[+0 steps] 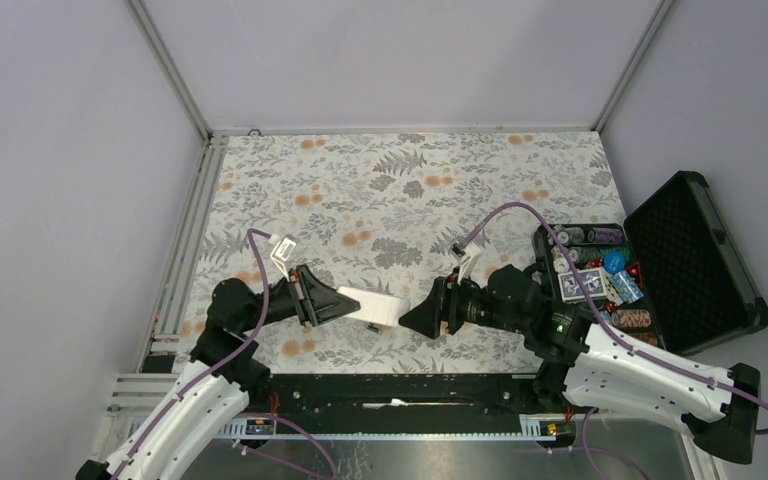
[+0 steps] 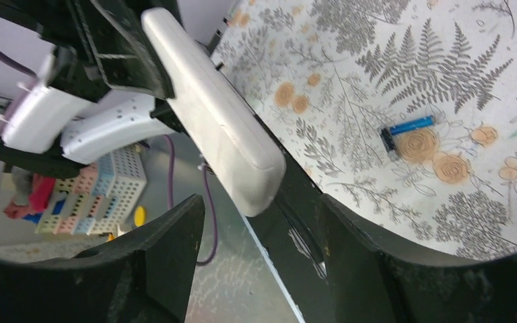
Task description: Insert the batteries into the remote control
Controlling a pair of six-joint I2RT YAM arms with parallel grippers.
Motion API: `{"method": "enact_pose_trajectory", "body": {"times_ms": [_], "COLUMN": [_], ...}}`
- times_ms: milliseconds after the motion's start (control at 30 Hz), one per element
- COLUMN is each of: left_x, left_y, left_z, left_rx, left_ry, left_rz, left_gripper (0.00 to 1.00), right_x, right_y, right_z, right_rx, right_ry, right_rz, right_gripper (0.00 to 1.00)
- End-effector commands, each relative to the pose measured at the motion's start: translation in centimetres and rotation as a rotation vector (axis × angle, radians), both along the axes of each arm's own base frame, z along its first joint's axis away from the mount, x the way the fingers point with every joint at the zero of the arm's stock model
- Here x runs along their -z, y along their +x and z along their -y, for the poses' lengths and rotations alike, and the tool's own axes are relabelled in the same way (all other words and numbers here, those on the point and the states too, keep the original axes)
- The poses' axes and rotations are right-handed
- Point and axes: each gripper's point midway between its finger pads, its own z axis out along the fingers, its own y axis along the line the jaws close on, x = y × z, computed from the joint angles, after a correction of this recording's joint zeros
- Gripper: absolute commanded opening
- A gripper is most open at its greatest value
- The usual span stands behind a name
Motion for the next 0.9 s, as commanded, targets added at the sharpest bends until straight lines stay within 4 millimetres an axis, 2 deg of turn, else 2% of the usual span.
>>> {"method": "enact_pose_trajectory", "body": {"times_ms": [0, 400, 867], "left_x": [-1.9, -1.1, -0.8], "left_y": [0.8, 1.4, 1.4], "left_z": [-0.2, 0.1, 0.3], "left_rx": [-0.054, -0.059, -0.042], "left_ry": [-0.085, -0.087, -0.113], "left_rz": [0.029, -0.023, -0.051], "left_gripper": [0.00, 0.00, 0.00], "right_x": [-3.8, -3.6, -3.9], "right_y": [1.3, 2.2, 1.9], "right_z": [-0.9, -1.9, -2.2], "right_rx": [0.071, 0.099, 0.082], "right_ry": [0.194, 0.224, 0.273], "right_rz": [0.025, 0.012, 0.009], "right_gripper": [0.68, 0.61, 0.34]}}
